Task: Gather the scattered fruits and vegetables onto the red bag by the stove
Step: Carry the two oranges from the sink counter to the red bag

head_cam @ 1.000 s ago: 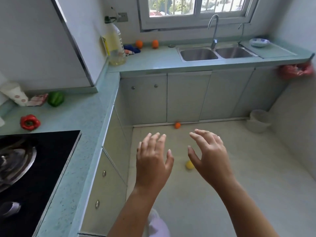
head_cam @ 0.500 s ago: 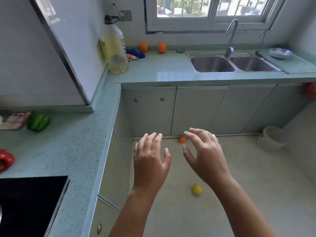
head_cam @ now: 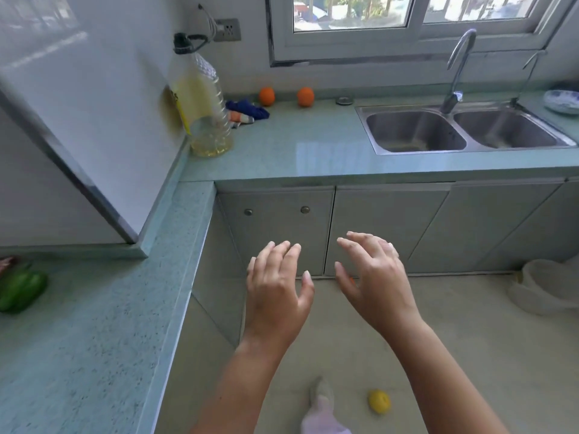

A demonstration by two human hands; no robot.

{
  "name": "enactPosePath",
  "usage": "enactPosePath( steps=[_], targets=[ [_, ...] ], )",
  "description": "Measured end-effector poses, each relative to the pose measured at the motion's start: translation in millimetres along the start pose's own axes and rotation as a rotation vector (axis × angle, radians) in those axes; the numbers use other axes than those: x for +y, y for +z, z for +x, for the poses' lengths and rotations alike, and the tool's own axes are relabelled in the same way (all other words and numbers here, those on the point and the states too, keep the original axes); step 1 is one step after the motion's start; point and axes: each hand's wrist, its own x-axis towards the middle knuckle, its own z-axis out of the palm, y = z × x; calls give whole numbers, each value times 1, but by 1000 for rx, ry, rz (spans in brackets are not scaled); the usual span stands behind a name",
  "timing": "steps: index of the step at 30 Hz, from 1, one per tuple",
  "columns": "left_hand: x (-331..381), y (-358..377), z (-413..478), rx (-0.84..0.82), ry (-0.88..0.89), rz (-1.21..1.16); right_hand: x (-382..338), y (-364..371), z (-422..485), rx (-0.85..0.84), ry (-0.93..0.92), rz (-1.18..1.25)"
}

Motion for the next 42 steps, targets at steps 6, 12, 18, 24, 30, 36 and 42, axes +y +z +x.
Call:
enactPosePath(
  steps=[6,12,18,24,30,36,42],
  targets=[
    [6,45,105,-4,39,32,50,20,96,16,-5,9],
    [-4,79,161,3,13,41,83,43,156,14,-26,17],
    [-27,109,204,-27,13,45,105,75,199,24,-1,17],
    [-61,148,262,-64,16,29,124,119,256,29,15,-5],
    [-108,188,357,-81,15,34,141,176,354,-18,6,-9],
    [-159,217,449,-82,-2,34,146,228,448,-51,-16,-27],
    [-198,244,513,-68,-9,35,156,272,516,-38,-15,-13]
  ],
)
